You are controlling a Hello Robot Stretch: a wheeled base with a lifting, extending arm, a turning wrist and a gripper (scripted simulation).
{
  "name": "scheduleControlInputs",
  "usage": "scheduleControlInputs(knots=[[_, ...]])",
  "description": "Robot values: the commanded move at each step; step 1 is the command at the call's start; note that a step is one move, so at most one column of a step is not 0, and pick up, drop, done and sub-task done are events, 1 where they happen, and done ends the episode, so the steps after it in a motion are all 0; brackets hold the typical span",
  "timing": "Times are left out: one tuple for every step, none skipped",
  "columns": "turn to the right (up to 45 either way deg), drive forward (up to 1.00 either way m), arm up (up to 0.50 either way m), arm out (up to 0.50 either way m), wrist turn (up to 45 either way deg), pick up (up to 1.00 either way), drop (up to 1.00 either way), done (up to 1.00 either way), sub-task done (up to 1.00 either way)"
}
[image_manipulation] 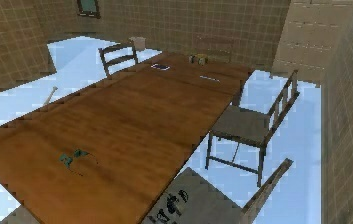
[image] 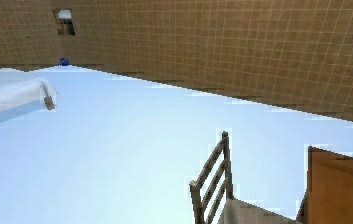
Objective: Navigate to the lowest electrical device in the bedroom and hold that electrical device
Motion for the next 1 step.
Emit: scheduleControlInputs(knots=[[0.0, 0.0, 0.0, 0.0, 0.0, 1.0, 0.0, 0.0, 0.0]])
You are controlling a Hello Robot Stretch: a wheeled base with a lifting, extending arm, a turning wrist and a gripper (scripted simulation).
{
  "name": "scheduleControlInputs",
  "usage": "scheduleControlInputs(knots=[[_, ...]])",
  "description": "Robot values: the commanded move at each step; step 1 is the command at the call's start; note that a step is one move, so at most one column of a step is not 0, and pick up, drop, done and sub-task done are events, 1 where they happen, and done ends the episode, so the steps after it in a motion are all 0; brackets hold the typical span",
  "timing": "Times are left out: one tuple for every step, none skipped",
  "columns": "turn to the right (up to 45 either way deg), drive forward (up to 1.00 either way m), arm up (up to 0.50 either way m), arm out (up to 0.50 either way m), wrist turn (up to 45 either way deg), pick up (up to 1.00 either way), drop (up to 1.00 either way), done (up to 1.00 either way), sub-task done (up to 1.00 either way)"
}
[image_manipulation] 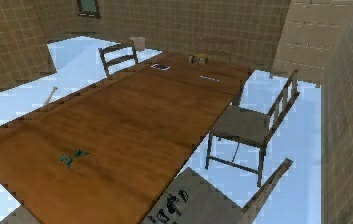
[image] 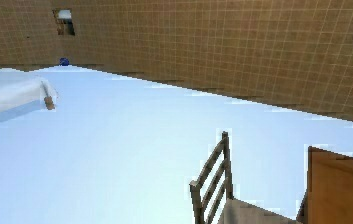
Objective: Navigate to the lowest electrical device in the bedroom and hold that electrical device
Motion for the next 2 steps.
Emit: scheduleControlInputs(knots=[[0.0, 0.0, 0.1, 0.0, 0.0, 0.0, 0.0, 0.0, 0.0], [0.0, 0.0, 0.0, 0.0, 0.0, 0.0, 0.0, 1.0, 0.0]])
